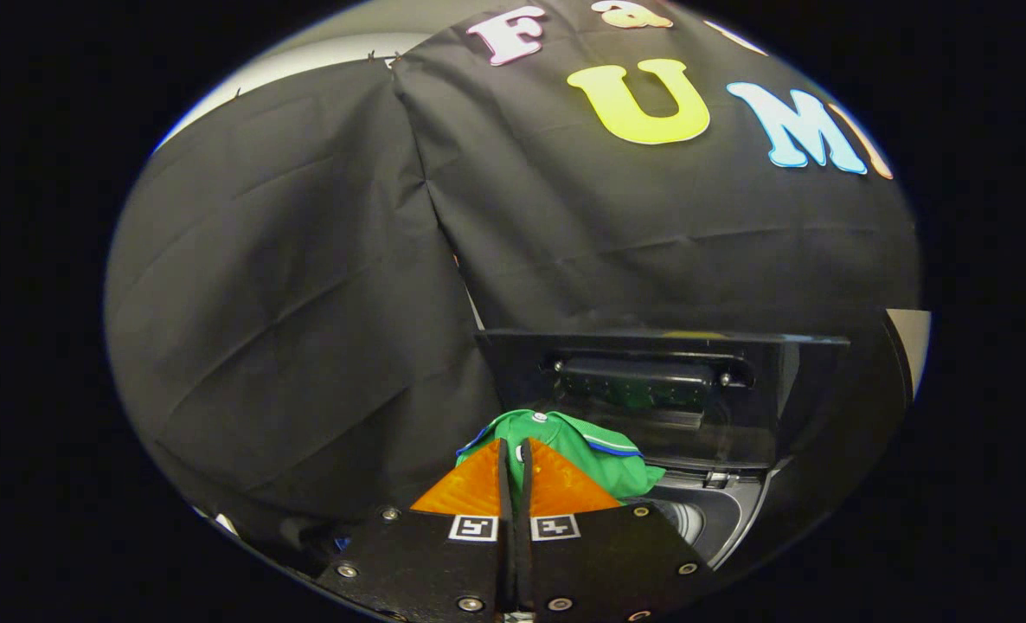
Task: Put the clothes into the washing machine and then close the washing machine lid.
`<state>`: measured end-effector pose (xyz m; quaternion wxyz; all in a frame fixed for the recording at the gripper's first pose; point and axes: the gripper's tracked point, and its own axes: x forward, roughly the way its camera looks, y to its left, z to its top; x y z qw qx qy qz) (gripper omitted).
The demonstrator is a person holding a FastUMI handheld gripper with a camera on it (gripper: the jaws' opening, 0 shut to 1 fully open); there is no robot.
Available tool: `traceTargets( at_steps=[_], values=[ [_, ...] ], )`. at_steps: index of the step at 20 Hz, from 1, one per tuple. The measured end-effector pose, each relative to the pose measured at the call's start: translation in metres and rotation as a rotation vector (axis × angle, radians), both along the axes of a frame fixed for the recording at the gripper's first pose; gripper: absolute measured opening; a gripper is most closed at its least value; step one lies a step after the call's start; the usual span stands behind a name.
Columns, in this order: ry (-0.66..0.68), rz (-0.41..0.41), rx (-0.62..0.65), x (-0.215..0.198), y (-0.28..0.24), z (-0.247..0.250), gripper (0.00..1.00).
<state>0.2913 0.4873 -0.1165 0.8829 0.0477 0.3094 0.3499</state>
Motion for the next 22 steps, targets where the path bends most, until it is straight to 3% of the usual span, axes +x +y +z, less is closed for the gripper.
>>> traceTargets(
  at_steps=[13,18,19,22],
  values=[
    [0.050,-0.084,-0.177,-0.015,-0.016,-0.123,0.01],
    [0.081,-0.069,-0.241,-0.020,-0.012,-0.140,0.06],
    [0.088,-0.055,-0.248,-0.022,-0.013,-0.149,0.11],
    [0.060,-0.070,-0.255,-0.016,-0.019,-0.158,0.54]
  ],
)
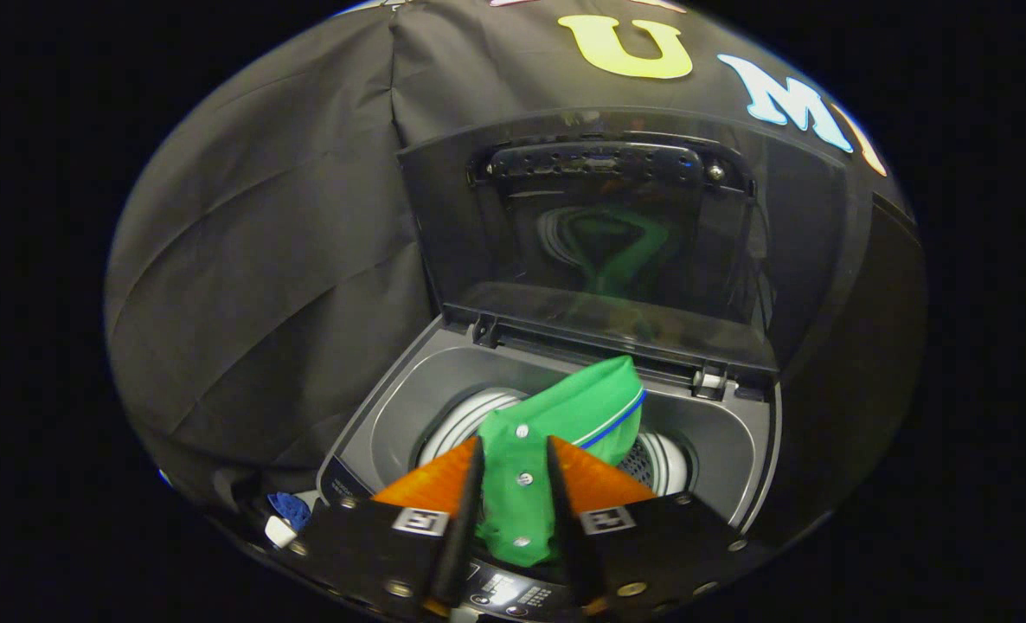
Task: Put the clothes into the washing machine and then close the washing machine lid.
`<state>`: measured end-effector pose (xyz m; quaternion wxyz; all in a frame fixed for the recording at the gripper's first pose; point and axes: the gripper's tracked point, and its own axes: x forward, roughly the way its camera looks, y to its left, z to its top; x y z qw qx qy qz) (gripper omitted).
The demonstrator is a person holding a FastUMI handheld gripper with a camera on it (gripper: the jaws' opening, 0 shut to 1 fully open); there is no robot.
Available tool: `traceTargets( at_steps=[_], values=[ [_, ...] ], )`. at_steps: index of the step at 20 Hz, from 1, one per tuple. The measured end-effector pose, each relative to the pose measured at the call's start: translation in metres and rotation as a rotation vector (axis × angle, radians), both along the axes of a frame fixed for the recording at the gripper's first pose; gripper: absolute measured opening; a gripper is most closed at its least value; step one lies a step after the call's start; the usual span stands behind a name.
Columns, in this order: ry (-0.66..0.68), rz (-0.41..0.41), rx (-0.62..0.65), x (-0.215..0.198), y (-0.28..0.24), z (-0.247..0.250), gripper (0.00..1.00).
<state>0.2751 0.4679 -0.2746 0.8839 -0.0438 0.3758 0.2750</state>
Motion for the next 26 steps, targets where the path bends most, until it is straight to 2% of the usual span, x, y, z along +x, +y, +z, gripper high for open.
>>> traceTargets(
  at_steps=[3,6,13,17,22,26],
  values=[
    [-0.007,-0.004,-0.013,-0.008,-0.001,0.004,0.97],
    [-0.058,-0.007,0.008,-0.007,0.002,0.020,0.96],
    [-0.360,-0.046,0.176,0.023,0.010,0.127,0.96],
    [-0.489,-0.091,0.219,0.045,0.009,0.176,0.96],
    [-0.544,-0.162,0.235,0.083,0.011,0.214,0.96],
    [-0.522,-0.238,0.208,0.122,0.010,0.222,0.96]
  ],
)
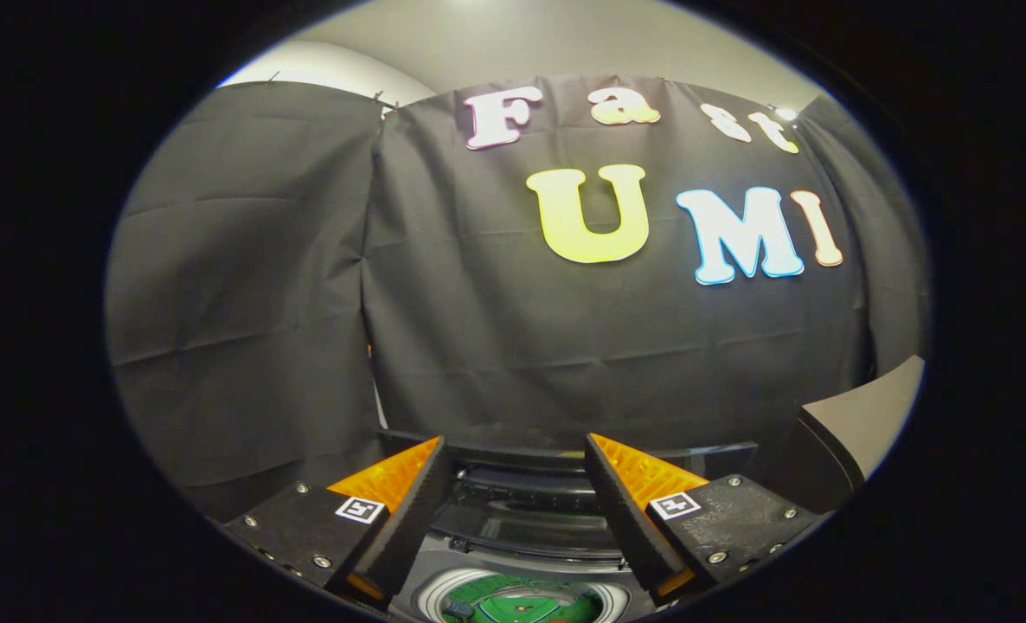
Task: Put the clothes into the washing machine and then close the washing machine lid.
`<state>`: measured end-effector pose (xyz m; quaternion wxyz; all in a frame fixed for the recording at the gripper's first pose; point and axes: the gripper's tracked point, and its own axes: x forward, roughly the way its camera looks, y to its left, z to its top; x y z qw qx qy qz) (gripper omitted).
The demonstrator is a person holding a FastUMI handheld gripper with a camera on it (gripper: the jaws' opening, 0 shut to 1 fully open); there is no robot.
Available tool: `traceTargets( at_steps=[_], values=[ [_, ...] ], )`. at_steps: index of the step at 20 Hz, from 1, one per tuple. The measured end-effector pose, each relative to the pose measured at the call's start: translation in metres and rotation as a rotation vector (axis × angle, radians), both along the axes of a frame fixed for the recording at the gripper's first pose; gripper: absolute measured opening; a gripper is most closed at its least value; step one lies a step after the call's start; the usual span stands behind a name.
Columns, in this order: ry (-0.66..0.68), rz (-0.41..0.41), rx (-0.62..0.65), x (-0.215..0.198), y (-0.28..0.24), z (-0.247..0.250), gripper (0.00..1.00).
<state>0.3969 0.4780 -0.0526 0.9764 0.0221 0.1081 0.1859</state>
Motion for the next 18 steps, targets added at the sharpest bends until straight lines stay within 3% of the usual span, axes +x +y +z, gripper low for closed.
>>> traceTargets(
  at_steps=[7,18],
  values=[
    [0.050,-0.058,-0.024,0.053,0.010,0.001,0.96],
    [0.407,-0.122,-0.073,0.088,0.023,-0.060,0.96]
  ],
)
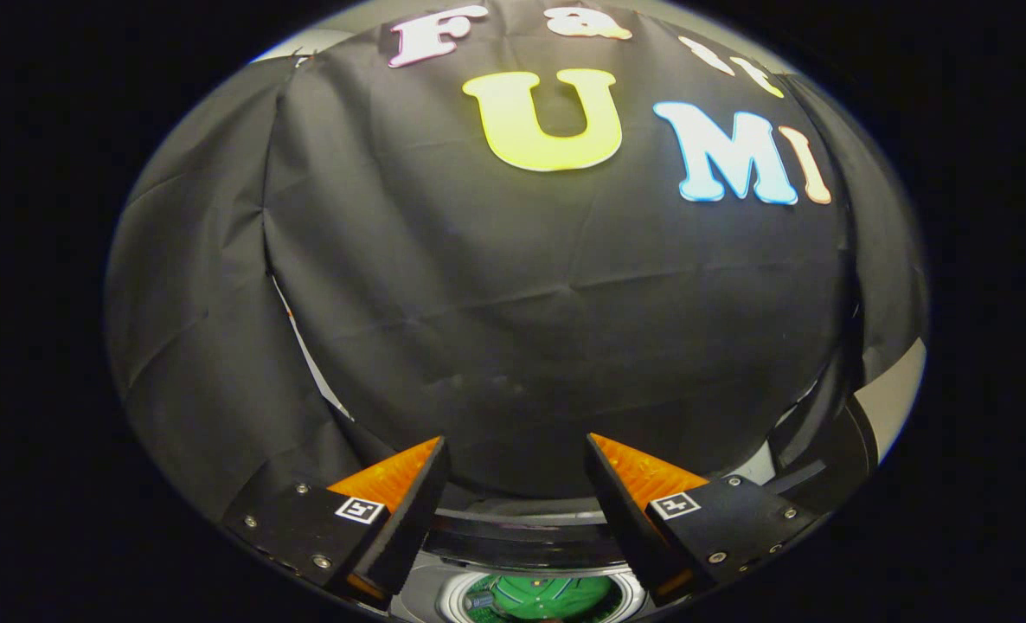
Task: Put the clothes into the washing machine and then close the washing machine lid.
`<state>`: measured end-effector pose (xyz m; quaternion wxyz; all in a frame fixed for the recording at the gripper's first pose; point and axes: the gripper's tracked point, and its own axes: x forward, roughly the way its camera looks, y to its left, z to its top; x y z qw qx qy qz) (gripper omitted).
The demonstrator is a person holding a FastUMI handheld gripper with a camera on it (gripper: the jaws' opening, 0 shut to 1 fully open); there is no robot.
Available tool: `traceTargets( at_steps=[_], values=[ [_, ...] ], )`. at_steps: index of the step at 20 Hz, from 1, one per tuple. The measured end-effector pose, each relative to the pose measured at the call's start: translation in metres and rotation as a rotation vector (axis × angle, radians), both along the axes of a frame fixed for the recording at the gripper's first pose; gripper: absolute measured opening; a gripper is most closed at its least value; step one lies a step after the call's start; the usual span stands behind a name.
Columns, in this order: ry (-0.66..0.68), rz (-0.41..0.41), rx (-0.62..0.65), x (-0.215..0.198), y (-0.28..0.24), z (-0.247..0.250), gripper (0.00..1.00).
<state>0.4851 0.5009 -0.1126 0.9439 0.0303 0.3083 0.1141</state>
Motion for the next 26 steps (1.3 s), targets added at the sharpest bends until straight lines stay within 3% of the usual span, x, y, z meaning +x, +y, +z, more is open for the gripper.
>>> traceTargets(
  at_steps=[2,6,14,26],
  values=[
    [0.024,0.045,-0.055,-0.003,0.000,0.007,0.97],
    [0.081,0.059,-0.038,-0.015,0.000,-0.002,0.92],
    [-0.001,0.075,-0.031,-0.005,-0.001,0.000,0.92],
    [-0.093,0.097,-0.022,-0.083,-0.006,0.001,0.91]
  ],
)
